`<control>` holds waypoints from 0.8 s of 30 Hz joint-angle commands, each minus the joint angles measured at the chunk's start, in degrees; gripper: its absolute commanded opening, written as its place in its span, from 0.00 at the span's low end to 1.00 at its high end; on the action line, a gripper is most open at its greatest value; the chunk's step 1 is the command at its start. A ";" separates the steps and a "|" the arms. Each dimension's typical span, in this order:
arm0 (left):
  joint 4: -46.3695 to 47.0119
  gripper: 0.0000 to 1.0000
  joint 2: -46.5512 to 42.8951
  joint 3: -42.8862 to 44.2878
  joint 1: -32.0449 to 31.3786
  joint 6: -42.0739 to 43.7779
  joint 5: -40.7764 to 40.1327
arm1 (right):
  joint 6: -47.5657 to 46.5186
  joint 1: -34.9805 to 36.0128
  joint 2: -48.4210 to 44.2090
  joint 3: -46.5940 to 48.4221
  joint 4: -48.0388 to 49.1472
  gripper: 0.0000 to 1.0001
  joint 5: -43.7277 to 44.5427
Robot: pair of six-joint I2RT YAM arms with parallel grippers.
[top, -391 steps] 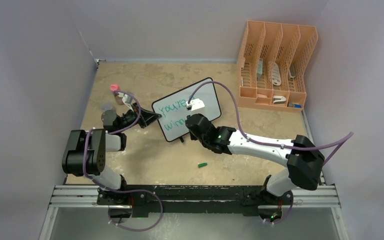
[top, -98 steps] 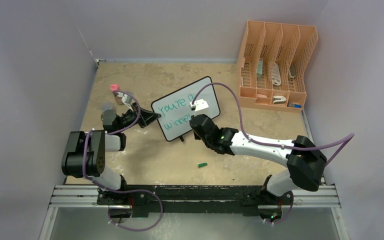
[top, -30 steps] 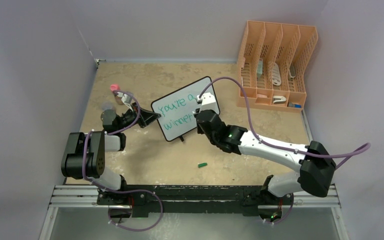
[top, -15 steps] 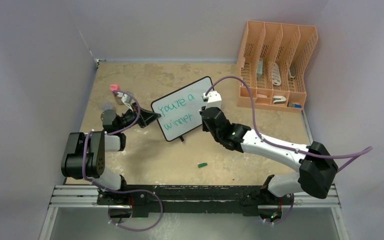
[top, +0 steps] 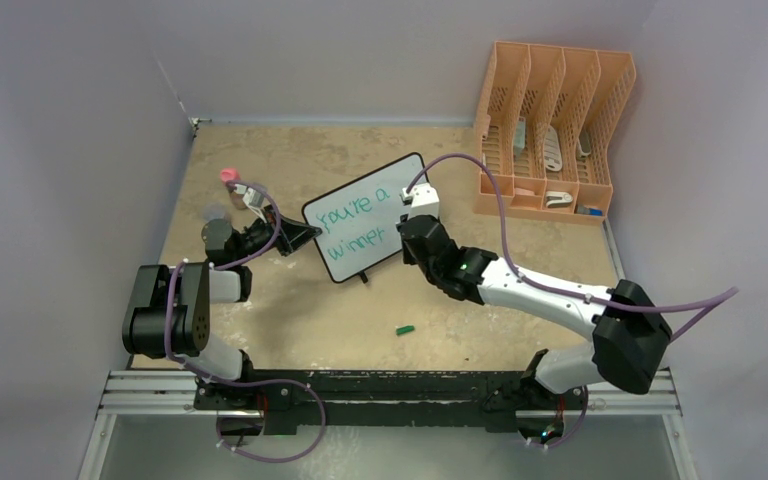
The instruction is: Write a sentence on the whiteboard
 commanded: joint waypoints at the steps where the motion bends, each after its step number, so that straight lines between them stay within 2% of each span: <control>1: 1.33 0.00 -1.64 0.87 0.27 1.75 0.32 | -0.90 -0.20 0.20 0.51 2.62 0.00 -0.05; 24: 1.35 0.00 -1.61 0.96 0.27 1.88 0.22 | -0.82 -0.48 2.39 0.21 2.74 0.00 -0.70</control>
